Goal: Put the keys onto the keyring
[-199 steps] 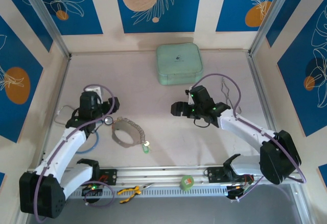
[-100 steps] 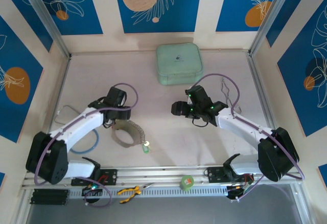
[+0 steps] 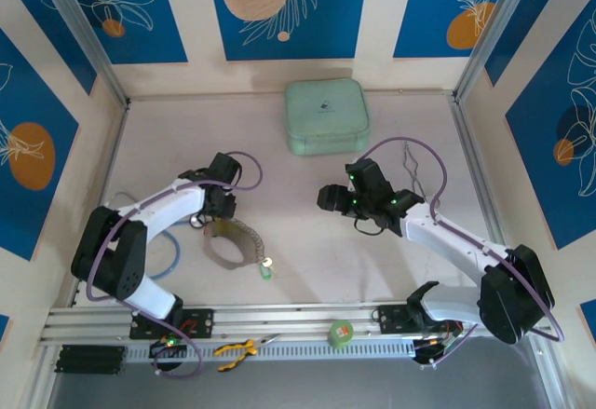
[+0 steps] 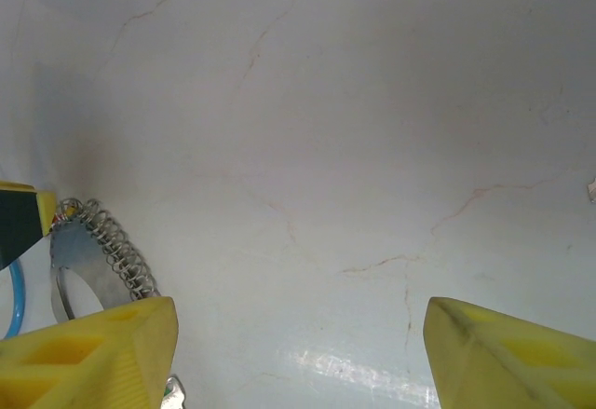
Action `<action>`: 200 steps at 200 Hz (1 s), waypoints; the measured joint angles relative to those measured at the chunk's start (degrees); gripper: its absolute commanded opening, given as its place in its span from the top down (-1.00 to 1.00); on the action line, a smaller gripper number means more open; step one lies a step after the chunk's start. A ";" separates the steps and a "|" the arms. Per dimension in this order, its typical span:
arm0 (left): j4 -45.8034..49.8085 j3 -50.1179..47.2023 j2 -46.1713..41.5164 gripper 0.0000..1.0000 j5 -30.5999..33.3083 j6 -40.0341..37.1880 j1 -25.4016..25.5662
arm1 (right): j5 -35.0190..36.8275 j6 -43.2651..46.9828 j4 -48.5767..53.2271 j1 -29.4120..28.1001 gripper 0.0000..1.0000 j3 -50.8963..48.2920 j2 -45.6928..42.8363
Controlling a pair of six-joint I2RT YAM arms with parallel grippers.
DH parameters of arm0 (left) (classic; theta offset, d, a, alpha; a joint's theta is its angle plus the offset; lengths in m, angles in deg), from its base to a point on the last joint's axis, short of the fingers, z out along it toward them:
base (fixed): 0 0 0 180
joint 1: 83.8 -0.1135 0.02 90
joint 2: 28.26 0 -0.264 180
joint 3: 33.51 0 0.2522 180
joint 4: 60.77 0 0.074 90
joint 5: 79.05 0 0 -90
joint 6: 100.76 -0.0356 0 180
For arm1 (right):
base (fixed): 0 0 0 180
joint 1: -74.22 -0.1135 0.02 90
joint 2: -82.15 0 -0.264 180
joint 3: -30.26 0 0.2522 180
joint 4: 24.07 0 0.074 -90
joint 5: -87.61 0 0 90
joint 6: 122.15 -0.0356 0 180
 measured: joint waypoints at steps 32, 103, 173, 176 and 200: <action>0.09 0.00 0.33 0.37 -0.09 0.20 -0.02 | 0.02 -0.20 0.59 0.02 -0.40 -0.15 0.00; 0.33 0.00 1.05 0.41 -0.52 0.44 -0.33 | 0.00 -0.42 0.76 0.02 -0.39 -0.26 0.00; 1.55 -0.02 1.99 0.77 -2.49 3.56 -0.39 | 0.00 -1.03 0.76 0.02 -0.37 -0.35 -0.07; 1.55 -0.02 1.99 0.80 -2.49 3.39 -0.39 | 0.00 -1.05 0.76 0.02 -0.37 -0.35 -0.07; 1.57 -0.02 1.99 0.86 -2.62 3.63 -0.39 | 0.13 -1.25 0.76 0.00 -0.37 -0.35 -0.07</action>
